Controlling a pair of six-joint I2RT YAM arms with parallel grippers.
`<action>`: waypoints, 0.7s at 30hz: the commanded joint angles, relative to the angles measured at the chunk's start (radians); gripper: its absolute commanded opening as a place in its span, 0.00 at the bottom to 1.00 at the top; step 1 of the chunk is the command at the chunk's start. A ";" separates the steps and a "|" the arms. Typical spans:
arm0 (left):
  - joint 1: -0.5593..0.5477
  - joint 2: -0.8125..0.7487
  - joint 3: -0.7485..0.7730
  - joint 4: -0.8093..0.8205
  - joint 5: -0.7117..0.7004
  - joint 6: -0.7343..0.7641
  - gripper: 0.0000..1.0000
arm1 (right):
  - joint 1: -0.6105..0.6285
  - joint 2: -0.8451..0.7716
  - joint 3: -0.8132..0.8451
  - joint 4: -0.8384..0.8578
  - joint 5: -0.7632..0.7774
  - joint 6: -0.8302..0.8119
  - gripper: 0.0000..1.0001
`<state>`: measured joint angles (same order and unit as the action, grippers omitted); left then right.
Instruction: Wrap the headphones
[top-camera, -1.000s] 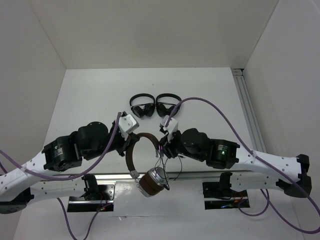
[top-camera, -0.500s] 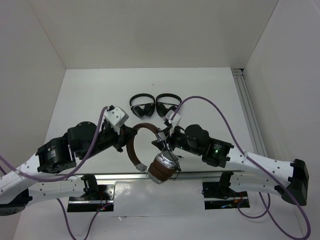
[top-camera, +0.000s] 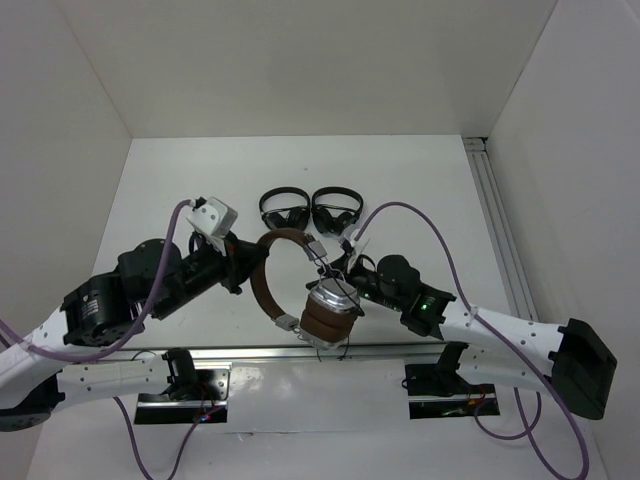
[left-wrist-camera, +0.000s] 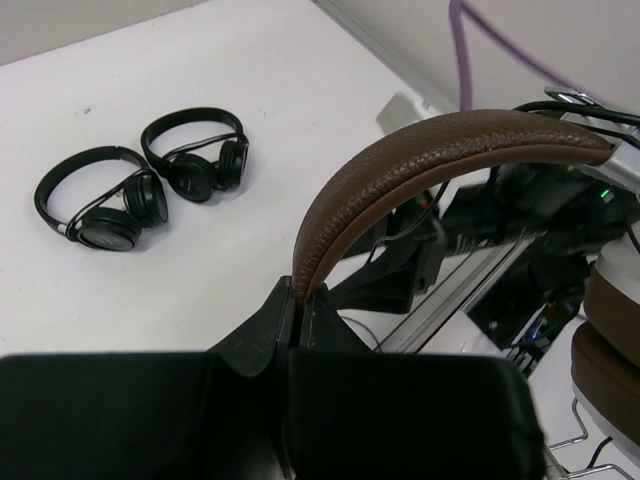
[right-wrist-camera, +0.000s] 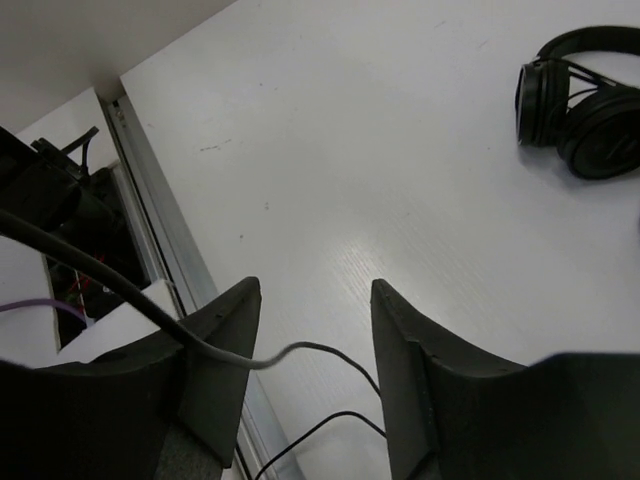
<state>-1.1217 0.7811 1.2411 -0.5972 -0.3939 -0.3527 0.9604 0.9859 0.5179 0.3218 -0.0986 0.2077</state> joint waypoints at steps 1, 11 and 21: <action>0.002 -0.017 0.073 0.119 -0.060 -0.107 0.00 | -0.018 0.043 -0.062 0.249 -0.055 0.068 0.54; 0.002 0.014 0.155 0.044 -0.124 -0.161 0.00 | -0.069 0.325 -0.075 0.569 -0.087 0.142 0.38; 0.002 0.004 0.218 -0.127 -0.383 -0.331 0.00 | -0.069 0.543 -0.110 0.720 -0.096 0.183 0.19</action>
<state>-1.1217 0.8024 1.3911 -0.7403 -0.6350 -0.5655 0.8940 1.5097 0.4324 0.8951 -0.1898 0.3752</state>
